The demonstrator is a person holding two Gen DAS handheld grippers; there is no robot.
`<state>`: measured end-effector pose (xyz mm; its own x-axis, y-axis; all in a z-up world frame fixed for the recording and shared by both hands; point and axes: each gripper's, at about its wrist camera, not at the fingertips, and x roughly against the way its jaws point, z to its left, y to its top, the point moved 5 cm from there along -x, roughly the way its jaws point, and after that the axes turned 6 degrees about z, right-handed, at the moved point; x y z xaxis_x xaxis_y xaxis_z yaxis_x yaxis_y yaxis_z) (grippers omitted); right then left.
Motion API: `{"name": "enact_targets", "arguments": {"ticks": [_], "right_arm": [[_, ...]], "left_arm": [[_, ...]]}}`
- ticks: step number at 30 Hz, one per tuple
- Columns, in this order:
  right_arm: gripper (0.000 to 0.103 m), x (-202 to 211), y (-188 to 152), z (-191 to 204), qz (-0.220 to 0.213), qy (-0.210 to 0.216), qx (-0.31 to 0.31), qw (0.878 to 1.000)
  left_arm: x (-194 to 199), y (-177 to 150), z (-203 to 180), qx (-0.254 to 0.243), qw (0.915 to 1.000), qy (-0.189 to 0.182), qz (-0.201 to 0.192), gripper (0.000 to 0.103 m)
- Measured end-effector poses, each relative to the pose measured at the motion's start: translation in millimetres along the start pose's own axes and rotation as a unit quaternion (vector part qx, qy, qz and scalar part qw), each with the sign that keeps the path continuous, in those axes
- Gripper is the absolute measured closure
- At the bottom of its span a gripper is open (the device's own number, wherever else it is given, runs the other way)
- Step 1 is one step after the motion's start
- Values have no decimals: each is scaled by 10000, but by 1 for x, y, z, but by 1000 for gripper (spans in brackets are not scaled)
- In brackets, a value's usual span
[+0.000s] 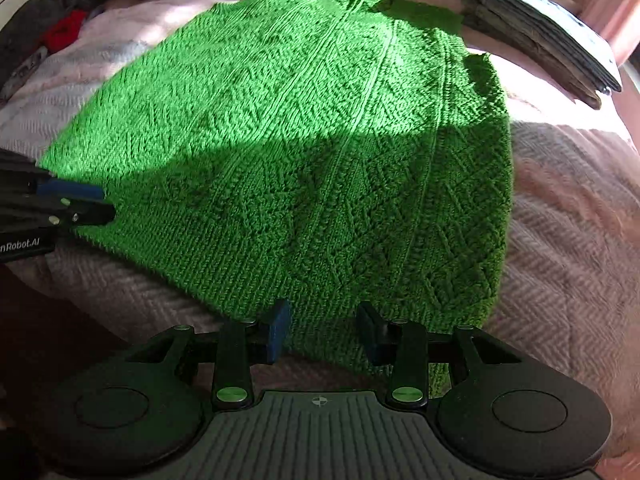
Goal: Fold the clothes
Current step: 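Move both open tools back from the spread green sweater vest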
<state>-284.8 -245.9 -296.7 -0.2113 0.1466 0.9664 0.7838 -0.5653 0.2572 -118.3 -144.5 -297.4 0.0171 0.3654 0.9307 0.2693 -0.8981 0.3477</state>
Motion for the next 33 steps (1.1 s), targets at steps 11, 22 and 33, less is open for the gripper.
{"name": "enact_targets", "arguments": {"ticks": [11,22,33], "right_arm": [[62,-40,48,18,-368,255,-567,9974],[62,24,1,18,-805,-346,-686,9938],[62,-8,-55,-6,910,-524,-1624,9811]], "left_arm": [[-36,18,14,143,9998,137,-73,92],[30,-3,38,281,9978,311,-516,90],[31,-34,50,294,9956,507,732,88]]}}
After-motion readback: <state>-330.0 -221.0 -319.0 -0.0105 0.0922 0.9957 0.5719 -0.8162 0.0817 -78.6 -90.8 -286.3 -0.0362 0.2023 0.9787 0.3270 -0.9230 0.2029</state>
